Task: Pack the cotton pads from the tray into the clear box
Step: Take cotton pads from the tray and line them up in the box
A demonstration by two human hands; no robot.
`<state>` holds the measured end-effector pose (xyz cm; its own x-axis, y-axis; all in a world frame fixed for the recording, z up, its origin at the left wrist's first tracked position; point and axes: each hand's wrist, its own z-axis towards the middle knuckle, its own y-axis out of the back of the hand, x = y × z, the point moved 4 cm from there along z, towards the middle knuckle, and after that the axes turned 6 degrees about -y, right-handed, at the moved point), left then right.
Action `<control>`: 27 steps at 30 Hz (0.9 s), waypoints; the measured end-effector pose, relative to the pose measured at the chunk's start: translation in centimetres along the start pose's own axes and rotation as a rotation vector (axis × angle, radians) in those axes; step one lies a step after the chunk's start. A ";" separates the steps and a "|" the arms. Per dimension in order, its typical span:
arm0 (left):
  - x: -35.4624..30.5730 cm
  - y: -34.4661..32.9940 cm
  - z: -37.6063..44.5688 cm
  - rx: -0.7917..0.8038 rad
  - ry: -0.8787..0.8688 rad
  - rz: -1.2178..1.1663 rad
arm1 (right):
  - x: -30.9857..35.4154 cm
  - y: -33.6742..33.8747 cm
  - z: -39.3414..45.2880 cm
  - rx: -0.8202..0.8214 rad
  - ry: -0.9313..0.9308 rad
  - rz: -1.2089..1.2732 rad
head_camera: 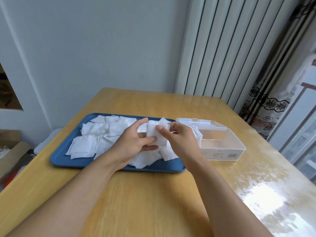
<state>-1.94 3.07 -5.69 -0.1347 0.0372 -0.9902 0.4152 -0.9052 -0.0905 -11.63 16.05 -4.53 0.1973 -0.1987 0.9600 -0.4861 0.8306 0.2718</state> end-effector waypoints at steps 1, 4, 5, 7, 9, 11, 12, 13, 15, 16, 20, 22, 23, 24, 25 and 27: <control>0.0 0.2 0.0 -0.009 -0.012 0.019 | -0.1 -0.1 0.0 0.027 -0.007 -0.011; -0.1 -0.2 -0.2 0.073 -0.014 0.048 | 0.2 -0.3 -0.3 0.055 -0.002 -0.049; 0.0 -0.3 -0.1 0.079 -0.012 0.042 | 0.6 0.0 -0.3 0.002 0.021 -0.029; 0.2 0.1 0.0 0.016 -0.006 0.029 | 1.4 1.7 -0.3 -0.187 0.066 0.074; 0.4 0.7 0.2 -0.059 -0.005 0.007 | 2.0 4.7 -0.1 -0.376 0.113 0.132; 0.5 0.9 0.2 -0.083 0.004 -0.038 | 2.5 7.7 0.2 -0.484 0.130 0.031; 0.5 0.9 0.2 -0.083 0.009 -0.060 | 2.7 9.0 0.4 -0.513 0.125 -0.064; 0.4 0.7 0.2 -0.077 0.011 -0.077 | 2.6 10.3 0.5 -0.546 0.117 -0.178; 0.4 0.4 0.2 -0.069 0.005 -0.086 | 1.9 12.5 0.9 -0.589 0.072 -0.402; 0.4 0.4 0.2 -0.073 -0.002 -0.088 | 1.2 13.2 1.2 -0.585 0.030 -0.485; 0.7 0.6 0.4 -0.148 -0.048 -0.103 | -1.9 13.7 2.4 -0.517 -0.142 -0.710; 0.8 0.8 0.6 -0.191 -0.066 -0.120 | -2.4 13.0 2.9 -0.474 -0.169 -0.727; 0.9 1.0 0.6 -0.205 -0.068 -0.130 | -2.6 12.5 3.3 -0.466 -0.175 -0.737; 0.8 1.0 0.7 -0.211 -0.070 -0.136 | -2.8 12.2 3.5 -0.463 -0.193 -0.751; 0.9 1.0 0.7 -0.217 -0.067 -0.142 | -3.1 11.9 3.7 -0.465 -0.223 -0.775; 0.8 1.1 0.7 -0.226 -0.059 -0.147 | -3.5 11.5 4.0 -0.470 -0.284 -0.851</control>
<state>-2.26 1.80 -6.54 -0.2579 0.1302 -0.9574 0.5765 -0.7744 -0.2606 -21.33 24.20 -4.47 0.0822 -0.8858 0.4568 0.1177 0.4637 0.8781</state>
